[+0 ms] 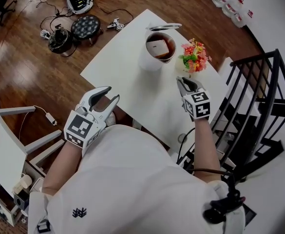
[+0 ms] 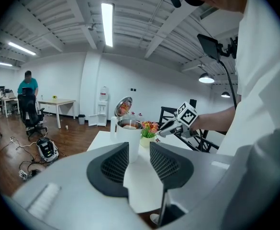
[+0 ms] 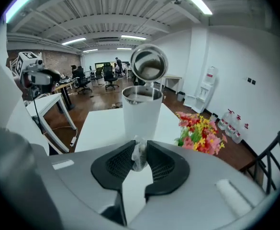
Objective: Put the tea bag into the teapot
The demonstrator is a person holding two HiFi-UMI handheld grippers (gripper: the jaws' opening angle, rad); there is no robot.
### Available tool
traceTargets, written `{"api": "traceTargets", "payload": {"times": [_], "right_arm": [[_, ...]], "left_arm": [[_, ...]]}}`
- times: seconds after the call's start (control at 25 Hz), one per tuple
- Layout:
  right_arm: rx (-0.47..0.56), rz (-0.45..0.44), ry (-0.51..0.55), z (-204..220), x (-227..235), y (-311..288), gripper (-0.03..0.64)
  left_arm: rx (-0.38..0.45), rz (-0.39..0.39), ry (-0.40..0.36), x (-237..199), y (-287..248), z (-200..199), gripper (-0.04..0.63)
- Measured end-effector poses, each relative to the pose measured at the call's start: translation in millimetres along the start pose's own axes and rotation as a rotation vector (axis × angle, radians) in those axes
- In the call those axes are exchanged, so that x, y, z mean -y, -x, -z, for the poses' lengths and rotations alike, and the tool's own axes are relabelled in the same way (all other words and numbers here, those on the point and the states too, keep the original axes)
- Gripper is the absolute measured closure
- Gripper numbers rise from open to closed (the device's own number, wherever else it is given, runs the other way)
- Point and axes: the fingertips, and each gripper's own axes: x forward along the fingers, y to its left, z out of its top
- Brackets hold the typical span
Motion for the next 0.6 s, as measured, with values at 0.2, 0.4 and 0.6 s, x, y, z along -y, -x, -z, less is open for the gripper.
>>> {"api": "traceTargets", "payload": {"times": [0.2,0.4,0.6], "right_arm": [[0.106,-0.001,0.038,-52,-2,24,0.545],[0.179,-0.001,0.073,-95,-1,34,0.545],[0.222,-0.005,0.099,-125,0,32,0.545]], "left_arm": [[0.013,-0.008,0.000,6,3,-2,0.468],[0.017,-0.031,0.002,5,9,-3,0.468],[0.018,-0.067,0.015,1,20,0,0.468]]}}
